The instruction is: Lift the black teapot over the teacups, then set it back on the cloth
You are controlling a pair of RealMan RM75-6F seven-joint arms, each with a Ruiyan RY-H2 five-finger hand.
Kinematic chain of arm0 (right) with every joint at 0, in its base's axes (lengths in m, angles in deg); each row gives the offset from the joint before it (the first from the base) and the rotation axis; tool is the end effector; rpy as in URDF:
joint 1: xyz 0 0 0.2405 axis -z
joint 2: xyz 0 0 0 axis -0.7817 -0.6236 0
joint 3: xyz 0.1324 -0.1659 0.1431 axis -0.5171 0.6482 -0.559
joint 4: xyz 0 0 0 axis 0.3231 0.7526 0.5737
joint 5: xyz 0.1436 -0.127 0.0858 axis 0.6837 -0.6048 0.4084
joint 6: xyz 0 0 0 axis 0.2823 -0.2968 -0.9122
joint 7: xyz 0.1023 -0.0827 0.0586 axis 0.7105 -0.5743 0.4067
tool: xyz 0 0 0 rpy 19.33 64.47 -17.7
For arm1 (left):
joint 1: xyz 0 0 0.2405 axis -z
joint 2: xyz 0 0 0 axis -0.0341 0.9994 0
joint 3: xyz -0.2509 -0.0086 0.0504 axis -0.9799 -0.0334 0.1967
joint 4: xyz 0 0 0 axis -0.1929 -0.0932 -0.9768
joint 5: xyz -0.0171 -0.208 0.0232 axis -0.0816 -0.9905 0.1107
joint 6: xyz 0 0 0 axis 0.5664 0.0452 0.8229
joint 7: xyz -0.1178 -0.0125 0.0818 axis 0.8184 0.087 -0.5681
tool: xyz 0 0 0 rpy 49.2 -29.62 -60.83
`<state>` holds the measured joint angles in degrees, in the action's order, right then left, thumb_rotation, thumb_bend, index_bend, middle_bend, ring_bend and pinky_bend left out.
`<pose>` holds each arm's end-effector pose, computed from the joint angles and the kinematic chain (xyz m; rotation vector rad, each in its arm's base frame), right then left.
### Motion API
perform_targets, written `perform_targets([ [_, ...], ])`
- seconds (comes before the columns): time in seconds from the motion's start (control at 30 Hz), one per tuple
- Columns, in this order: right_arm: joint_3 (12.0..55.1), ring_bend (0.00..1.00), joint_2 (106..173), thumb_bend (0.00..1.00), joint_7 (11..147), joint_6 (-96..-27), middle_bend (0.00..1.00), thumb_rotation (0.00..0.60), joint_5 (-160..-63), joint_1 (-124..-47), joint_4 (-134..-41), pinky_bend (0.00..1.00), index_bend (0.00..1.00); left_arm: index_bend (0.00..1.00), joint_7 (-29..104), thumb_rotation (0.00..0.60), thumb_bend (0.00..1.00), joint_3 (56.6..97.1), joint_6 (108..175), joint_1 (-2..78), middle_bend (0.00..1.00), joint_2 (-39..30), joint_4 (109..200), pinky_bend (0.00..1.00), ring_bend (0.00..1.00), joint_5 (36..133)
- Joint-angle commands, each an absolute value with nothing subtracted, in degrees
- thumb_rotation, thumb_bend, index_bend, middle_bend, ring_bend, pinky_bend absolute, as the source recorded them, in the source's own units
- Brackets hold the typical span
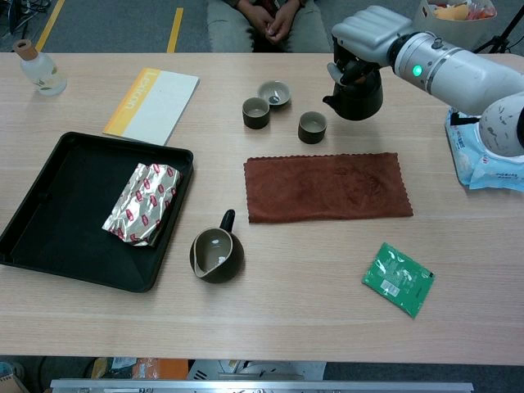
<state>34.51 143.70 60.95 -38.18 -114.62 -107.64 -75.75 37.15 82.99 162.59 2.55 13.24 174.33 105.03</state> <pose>-0.1431 -0.4420 0.0096 1.9880 -0.6084 0.6847 -0.3337 0.1532 0.1544 -1.2802 -0.9940 -0.8072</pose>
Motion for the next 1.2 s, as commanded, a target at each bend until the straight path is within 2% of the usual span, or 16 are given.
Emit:
perform_targets([
  [0.03,34.1,0.87,140.1,0.56,62.1,-39.1,0.9,0.41,-115.3,-106.5,-80.3,0.33,0.96,0.15,37.1,0.6,0.25,83.0,162.5,2.6,0.19,13.3,174.4,0.07,0.1,105.0],
  [0.27,34.9,0.86,133.8,0.56,64.1,-39.2,0.89,0.409,-116.0,-104.5,-91.9,0.33,0.96,0.15,36.8,0.6,0.25,82.9,161.9,3.1,0.19,13.2,174.3,0.07,0.1,105.1],
  [0.47,36.5,0.85,132.1,0.56,65.2,-39.9,0.89,0.41,-117.2,-102.7,-97.3,0.33,0.96,0.15,37.2,0.6,0.25,83.1,162.1,2.9,0.19,13.3,174.2,0.07,0.1,105.1],
  [0.87,40.5,0.84,133.7,0.56,65.0,-41.4,0.88,0.41,-119.2,-99.6,-100.8,0.33,0.96,0.15,38.7,0.6,0.25,83.4,162.3,2.4,0.19,13.3,173.2,0.07,0.1,105.0],
  [1.2,42.4,0.81,137.1,0.55,64.2,-42.3,0.86,0.409,-120.4,-97.9,-99.3,0.33,0.93,0.15,39.9,0.6,0.25,83.6,161.7,2.5,0.19,12.6,172.2,0.07,0.1,105.1],
])
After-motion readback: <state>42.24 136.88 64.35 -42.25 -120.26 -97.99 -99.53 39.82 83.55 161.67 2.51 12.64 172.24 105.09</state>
